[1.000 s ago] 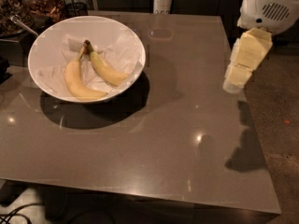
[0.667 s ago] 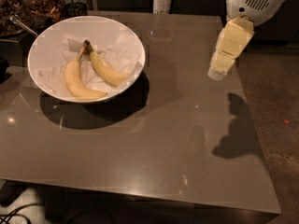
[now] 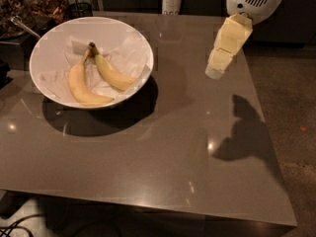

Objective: Pick banana from white bowl

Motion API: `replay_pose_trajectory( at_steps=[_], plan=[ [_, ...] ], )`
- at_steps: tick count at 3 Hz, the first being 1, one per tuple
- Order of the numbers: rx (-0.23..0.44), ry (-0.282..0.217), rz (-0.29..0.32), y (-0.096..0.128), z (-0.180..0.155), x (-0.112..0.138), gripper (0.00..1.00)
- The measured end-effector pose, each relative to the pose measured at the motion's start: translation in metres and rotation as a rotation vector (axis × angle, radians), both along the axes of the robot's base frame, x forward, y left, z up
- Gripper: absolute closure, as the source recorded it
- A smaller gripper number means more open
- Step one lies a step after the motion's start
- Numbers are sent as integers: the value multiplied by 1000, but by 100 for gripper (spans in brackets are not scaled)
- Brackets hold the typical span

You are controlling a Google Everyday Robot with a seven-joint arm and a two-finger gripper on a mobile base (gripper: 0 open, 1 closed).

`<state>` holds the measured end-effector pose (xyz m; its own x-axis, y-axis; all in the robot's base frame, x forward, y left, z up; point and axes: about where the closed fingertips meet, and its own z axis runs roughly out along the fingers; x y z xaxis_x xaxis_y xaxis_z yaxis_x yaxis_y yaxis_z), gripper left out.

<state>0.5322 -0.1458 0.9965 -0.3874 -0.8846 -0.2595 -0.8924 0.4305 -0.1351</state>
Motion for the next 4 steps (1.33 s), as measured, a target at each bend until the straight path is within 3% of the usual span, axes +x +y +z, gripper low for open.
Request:
replay_pose_trajectory(
  at_steps=[1,2,3,4],
  plan=[
    [9,50,-38,18,-10,8,0],
    [23,53,-32,28,-10,8,0],
    [43,12,-42,30,-6,15,0],
    [76,18,-61,56,-1,9,0]
  ],
)
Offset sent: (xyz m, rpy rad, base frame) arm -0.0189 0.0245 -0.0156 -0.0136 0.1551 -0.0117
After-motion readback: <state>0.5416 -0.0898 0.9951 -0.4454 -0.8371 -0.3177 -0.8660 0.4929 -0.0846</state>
